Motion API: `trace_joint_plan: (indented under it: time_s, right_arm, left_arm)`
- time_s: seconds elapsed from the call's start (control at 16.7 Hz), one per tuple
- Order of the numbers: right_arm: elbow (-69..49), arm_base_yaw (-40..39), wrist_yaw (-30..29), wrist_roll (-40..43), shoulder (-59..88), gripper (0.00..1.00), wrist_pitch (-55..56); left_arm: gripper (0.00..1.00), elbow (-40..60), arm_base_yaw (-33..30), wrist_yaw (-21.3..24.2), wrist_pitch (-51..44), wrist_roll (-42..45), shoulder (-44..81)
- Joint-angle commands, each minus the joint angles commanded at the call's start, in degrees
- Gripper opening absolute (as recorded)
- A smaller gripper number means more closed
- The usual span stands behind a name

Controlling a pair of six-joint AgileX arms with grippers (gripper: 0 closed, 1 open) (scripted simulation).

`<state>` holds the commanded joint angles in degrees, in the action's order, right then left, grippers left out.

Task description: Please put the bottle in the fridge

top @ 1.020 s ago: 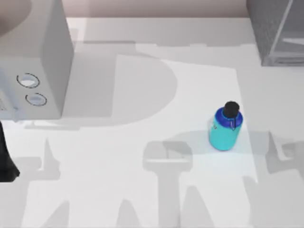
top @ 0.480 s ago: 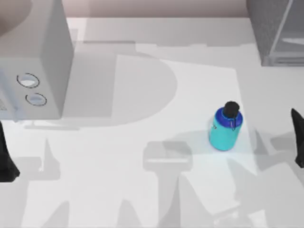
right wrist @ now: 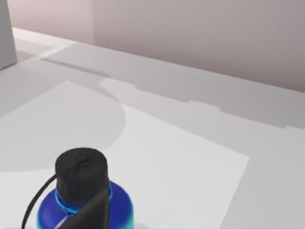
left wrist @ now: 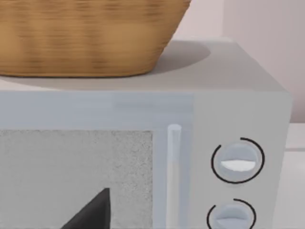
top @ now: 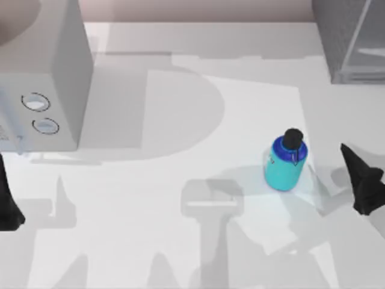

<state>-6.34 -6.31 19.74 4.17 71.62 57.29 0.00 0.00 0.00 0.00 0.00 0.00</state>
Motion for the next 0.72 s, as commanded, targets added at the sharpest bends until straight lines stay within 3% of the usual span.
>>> trace_joint_plan:
  time_s: [0.72]
  right_arm:
    - [-2.7, -2.5, 8.0, 1.6, 29.3, 1.0, 23.5]
  left_arm:
    - [1.0, 0.0, 0.0, 0.0, 0.0, 0.0, 0.0]
